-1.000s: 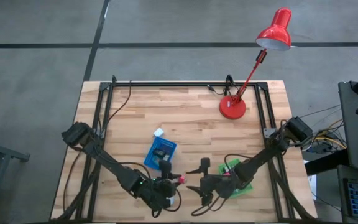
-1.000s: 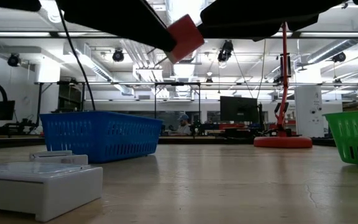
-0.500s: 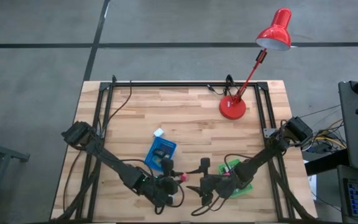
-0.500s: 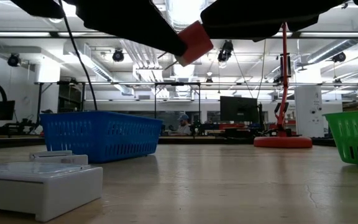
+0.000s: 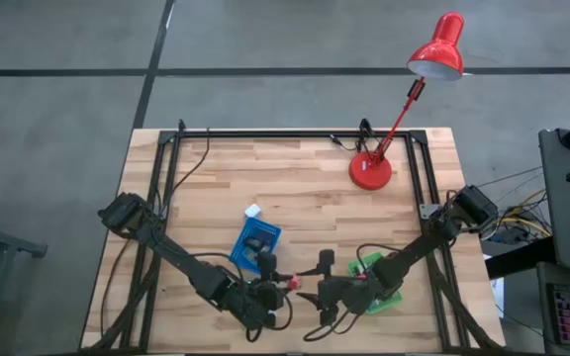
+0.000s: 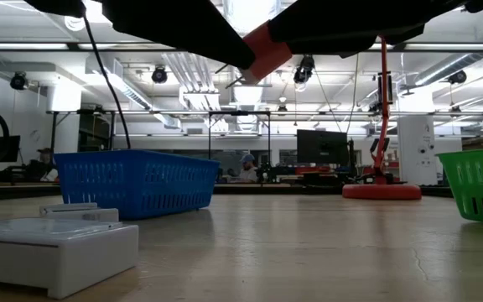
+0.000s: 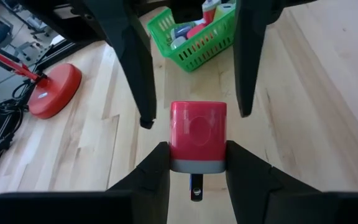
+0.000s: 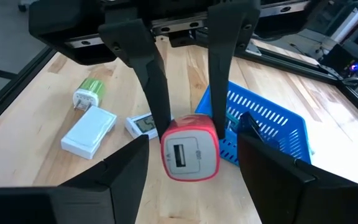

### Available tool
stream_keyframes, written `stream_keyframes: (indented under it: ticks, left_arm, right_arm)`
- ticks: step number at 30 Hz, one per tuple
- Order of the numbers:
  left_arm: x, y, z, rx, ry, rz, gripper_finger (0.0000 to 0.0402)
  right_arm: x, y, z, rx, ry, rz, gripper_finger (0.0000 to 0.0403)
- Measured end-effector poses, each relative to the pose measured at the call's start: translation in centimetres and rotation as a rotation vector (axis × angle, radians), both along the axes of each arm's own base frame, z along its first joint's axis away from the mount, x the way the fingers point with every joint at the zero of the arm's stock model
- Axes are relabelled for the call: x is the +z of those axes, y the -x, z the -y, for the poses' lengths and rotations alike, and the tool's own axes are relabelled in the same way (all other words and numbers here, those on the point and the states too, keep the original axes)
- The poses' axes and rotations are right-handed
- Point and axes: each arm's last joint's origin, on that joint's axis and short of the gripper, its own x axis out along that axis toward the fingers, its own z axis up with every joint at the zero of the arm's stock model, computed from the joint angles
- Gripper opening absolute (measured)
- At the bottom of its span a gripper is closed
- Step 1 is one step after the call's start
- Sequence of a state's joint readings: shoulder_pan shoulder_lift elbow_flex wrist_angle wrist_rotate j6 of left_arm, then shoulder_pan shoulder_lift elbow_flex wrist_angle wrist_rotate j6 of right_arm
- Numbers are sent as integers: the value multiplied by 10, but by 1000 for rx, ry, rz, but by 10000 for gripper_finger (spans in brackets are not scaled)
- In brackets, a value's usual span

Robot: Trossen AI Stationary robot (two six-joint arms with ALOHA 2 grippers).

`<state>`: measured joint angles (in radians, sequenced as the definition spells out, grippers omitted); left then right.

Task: Pick & Place Office items
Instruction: Put the pink white charger adapter into the green bin

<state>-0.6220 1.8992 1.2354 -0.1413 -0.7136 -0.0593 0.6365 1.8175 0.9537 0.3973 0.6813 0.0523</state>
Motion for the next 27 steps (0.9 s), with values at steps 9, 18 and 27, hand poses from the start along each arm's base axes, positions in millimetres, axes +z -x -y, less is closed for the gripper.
stream_keyframes:
  ticks: [9, 18, 27]
  left_arm:
    - [0, 0, 0, 0, 0, 0, 117]
    - [0, -1, -1, -2, 8, 1, 117]
    - [0, -2, -1, -7, 8, 4, 117]
  right_arm:
    - [-1, 0, 1, -7, 4, -9, 188]
    - [-2, 0, 2, -17, 4, -19, 133]
    - [-2, -1, 4, -15, 1, -21, 152]
